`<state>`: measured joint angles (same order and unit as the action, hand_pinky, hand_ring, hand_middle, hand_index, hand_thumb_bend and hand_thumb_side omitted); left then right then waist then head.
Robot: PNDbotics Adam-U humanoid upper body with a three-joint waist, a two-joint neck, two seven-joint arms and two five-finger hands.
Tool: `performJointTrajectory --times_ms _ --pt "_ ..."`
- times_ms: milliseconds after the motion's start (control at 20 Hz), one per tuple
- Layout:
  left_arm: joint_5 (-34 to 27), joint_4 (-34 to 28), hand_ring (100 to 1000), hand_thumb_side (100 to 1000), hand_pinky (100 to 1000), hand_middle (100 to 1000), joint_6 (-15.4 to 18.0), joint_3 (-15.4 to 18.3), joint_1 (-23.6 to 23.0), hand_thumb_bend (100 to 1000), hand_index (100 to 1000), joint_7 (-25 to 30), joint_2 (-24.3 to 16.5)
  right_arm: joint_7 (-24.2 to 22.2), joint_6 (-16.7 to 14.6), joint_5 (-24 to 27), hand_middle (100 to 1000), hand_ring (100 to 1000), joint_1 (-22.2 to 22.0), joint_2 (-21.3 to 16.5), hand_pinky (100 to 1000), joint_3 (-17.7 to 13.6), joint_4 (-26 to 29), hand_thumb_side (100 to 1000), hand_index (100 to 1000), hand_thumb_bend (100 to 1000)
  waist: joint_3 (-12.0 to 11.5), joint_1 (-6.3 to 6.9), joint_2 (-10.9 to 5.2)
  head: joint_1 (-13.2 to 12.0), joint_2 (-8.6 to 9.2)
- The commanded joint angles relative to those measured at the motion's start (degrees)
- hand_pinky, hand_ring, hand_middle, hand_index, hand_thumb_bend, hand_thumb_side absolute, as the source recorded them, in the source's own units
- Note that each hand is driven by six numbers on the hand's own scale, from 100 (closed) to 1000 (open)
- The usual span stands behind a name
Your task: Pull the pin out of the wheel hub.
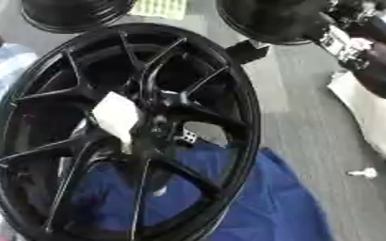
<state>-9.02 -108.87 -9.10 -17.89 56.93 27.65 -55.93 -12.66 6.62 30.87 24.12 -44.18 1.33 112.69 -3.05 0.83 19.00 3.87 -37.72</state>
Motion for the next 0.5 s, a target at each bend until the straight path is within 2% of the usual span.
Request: performJointTrajectory --times_ms 50,250,450,500 --pt "-3.58 1.85 756 472 814 682 5.07 2.11 0.69 478 800 -1.6 -1.68 0.16 -0.22 0.2 569 742 0.26 -2.05 951 -1.03 1.09 383 734 100 -0.02 -0.18 -1.09 0.28 -0.17" --pt "-5.25 2.81 758 472 815 687 6.81 1.86 0.75 501 803 -1.66 -1.75 0.25 -0.32 0.23 568 742 0.25 -2.08 951 -1.12 1.1 382 734 100 0.0 -0.18 -1.08 0.27 -0.07" --pt "-4.17 2.42 762 474 817 698 6.69 0.5 1.42 547 814 1.75 -1.36 0.16 -0.26 0.15 568 741 0.22 -2.09 951 -1.08 0.99 384 734 100 0.05 -0.1 -1.06 0.33 0.12" --pt "-3.42 2.09 769 476 819 709 6.58 -0.25 1.84 593 831 3.23 -1.13 0.12 -0.23 0.12 568 741 0.23 -2.1 951 -1.05 0.95 384 734 100 0.09 -0.03 -1.06 0.31 0.2"
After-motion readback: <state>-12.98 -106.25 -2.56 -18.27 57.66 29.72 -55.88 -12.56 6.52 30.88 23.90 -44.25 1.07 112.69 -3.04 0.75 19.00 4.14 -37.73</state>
